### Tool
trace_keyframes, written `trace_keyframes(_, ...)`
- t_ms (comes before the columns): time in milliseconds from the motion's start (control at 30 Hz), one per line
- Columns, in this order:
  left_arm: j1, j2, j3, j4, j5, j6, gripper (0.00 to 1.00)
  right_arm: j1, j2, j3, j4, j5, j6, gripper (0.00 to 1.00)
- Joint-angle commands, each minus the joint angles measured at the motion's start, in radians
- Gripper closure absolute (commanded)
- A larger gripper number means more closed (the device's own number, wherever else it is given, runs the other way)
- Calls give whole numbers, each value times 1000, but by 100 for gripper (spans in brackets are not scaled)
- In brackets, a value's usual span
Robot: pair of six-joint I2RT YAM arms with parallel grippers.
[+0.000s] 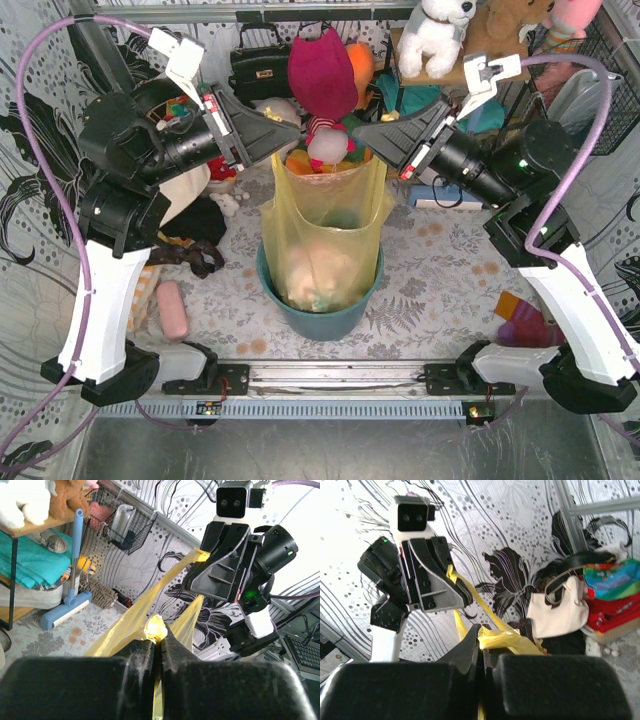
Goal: Tie the trash bag
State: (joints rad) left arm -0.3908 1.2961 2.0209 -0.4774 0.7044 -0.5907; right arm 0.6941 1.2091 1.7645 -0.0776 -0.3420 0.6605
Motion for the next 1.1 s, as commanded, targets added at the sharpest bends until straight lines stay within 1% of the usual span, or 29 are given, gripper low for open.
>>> trace_keyframes(0,24,-4,-72,77,38,-8,87,-2,-48,-98,21,42,-19,100)
trace_keyframes(67,33,-8,-102,67,47,-10,85,-2,-75,-161,33,52,-9,100)
trace_keyframes(100,35,-16,-117,55,46,-9,81,-2,-92,-197,48,55,0,100)
trace_keyframes(133,38,-25,-133,44,43,-7,73,-2,-100,-216,50,57,4,96)
trace_keyframes(200,43,-47,-154,15,29,2,56,-2,-108,-223,27,57,1,70)
trace_keyframes(233,45,-58,-155,-9,19,8,47,-2,-108,-214,4,59,-8,59)
trace_keyframes(267,47,-69,-155,-30,9,15,41,-2,-110,-202,-20,63,-18,52)
trace_keyframes(300,49,-80,-152,-51,0,20,38,-2,-112,-190,-46,69,-29,47)
trace_keyframes(367,49,-102,-144,-92,-22,31,35,-2,-118,-173,-86,78,-47,43)
trace_keyframes(467,49,-136,-148,-127,-55,38,33,-2,-130,-168,-131,96,-64,43)
trace_keyframes(567,50,-156,-152,-152,-81,49,33,-2,-137,-167,-158,115,-77,46)
trace_keyframes(767,49,-145,-136,-188,-108,76,35,-2,-140,-146,-187,130,-95,50)
trace_keyframes(933,49,-125,-88,-254,-156,116,35,-2,-139,-130,-197,150,-107,50)
trace_keyframes(1033,49,-133,-84,-267,-180,128,37,-2,-136,-126,-192,157,-108,55)
trace_keyframes(1067,49,-134,-81,-269,-183,130,40,-2,-134,-123,-192,159,-110,62)
